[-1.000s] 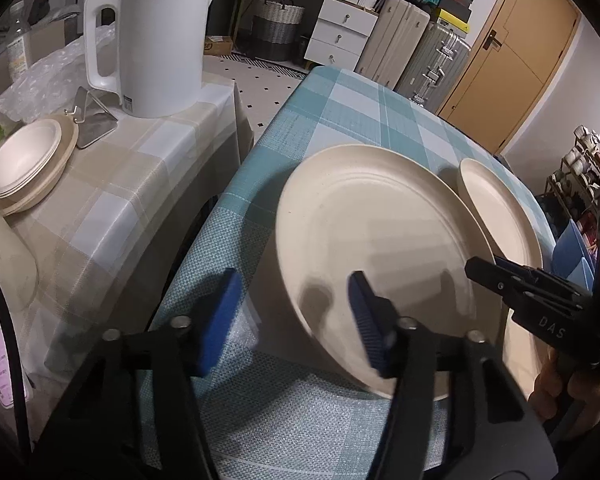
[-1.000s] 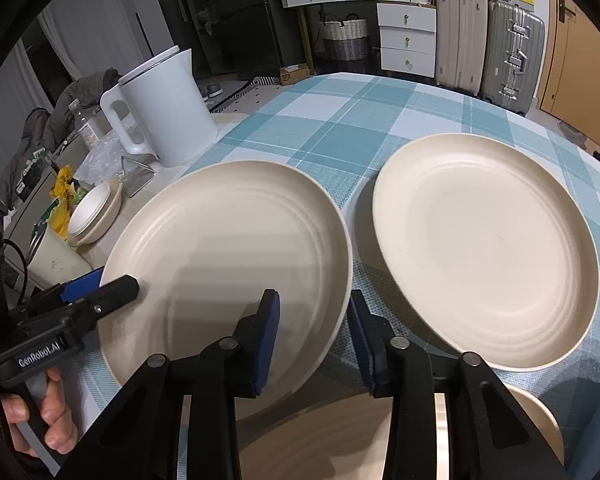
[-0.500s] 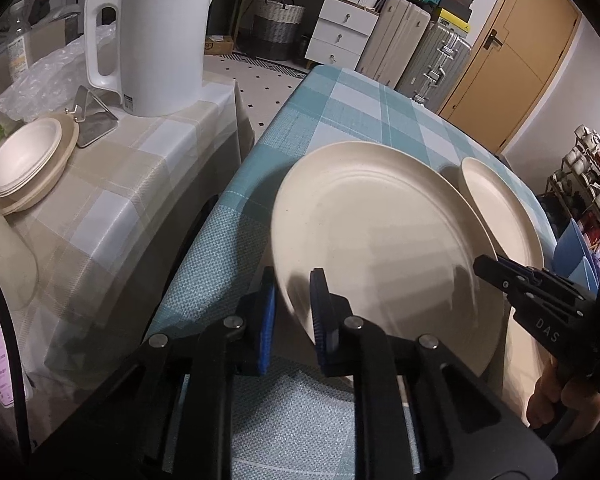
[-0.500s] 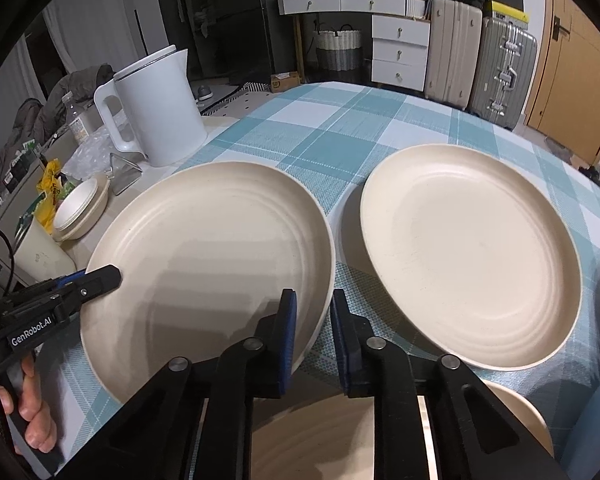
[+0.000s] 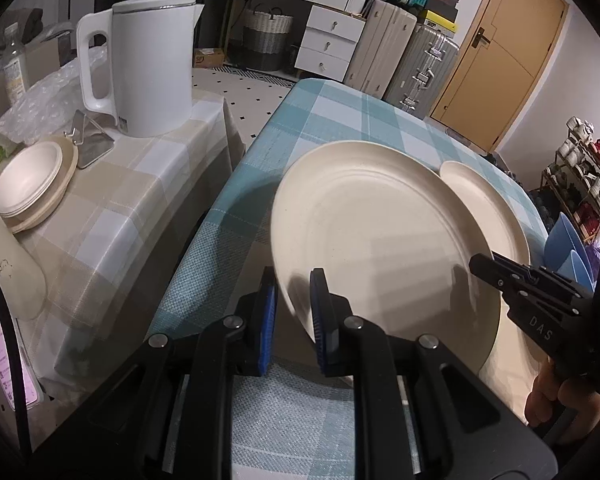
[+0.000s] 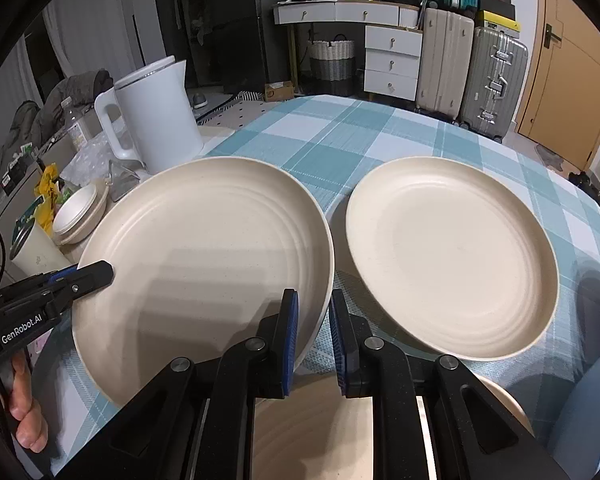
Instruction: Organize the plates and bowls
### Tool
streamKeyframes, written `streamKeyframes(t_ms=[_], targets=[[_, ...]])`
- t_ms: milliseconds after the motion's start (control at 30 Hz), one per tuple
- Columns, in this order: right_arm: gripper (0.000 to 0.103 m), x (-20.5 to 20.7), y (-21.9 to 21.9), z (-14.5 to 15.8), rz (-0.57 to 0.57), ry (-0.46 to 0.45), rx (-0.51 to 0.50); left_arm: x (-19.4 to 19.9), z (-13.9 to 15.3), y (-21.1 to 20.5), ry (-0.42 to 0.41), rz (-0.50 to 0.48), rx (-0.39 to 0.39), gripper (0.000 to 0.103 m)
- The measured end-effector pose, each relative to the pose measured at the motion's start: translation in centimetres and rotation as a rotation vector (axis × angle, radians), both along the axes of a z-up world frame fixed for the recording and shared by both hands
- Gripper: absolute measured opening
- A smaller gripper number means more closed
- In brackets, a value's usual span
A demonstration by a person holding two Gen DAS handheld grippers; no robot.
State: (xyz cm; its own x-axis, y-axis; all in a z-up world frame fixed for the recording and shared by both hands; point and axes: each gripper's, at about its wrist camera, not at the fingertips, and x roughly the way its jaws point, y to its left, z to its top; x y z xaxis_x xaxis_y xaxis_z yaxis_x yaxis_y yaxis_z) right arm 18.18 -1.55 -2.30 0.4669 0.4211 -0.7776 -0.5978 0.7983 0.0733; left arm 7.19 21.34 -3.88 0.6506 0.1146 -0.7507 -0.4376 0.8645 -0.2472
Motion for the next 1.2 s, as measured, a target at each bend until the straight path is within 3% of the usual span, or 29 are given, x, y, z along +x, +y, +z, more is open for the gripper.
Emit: streamKeyframes(t_ms=[1200], targets=[[0.016,-3.8,-9.1,3.9,-0.173,-0.038,0.027,0.3,3.5,-9.0,-0.013,-0.216,0.056,0.014]])
